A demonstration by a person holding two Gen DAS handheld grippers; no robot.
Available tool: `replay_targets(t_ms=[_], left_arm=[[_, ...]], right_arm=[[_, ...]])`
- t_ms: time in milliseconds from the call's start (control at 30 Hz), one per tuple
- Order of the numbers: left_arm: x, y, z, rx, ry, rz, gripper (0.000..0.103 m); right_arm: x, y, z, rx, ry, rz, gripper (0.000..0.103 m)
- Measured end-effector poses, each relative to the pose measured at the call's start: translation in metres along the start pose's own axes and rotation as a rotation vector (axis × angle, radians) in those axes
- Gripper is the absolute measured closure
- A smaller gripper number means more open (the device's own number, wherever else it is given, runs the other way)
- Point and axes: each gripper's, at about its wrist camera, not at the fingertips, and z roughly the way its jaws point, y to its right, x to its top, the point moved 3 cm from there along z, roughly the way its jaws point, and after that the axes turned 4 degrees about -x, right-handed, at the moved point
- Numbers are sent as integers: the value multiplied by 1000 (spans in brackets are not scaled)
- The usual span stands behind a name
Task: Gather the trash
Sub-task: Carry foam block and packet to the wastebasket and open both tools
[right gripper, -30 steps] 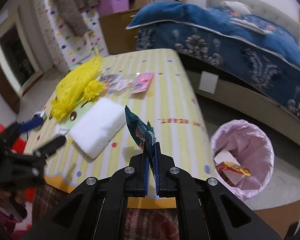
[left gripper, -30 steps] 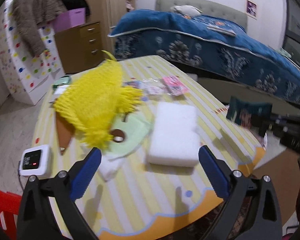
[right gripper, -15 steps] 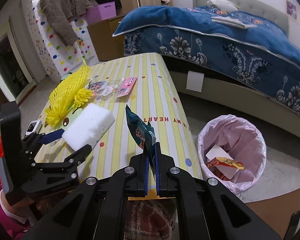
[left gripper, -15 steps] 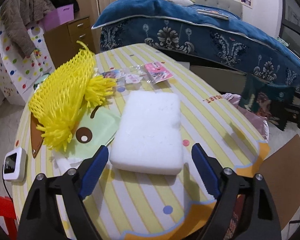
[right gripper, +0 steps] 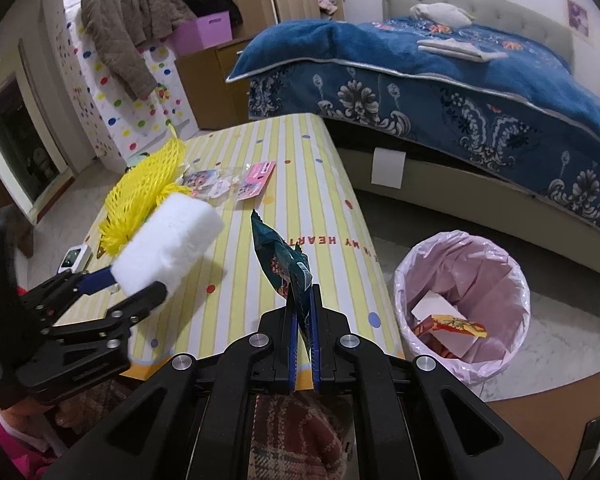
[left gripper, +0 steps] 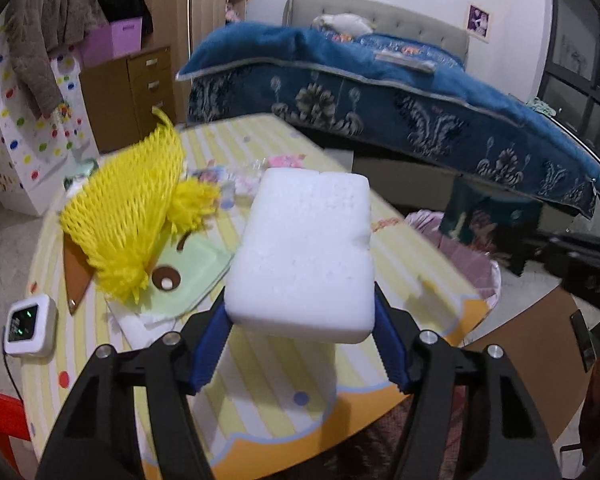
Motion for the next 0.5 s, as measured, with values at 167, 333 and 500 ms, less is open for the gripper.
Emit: replay_targets(t_ms=[167,333,500], left_arm=[[12,24,-10,-30,45,18,39],[20,56,7,-83,28,71,39],[31,97,30,-144,8,142,39]], right_arm=[[-1,16,-7,-35,17,36,97],[-5,46,-10,-87,21,86,97],[-11,87,-12,-163,23,150,96]])
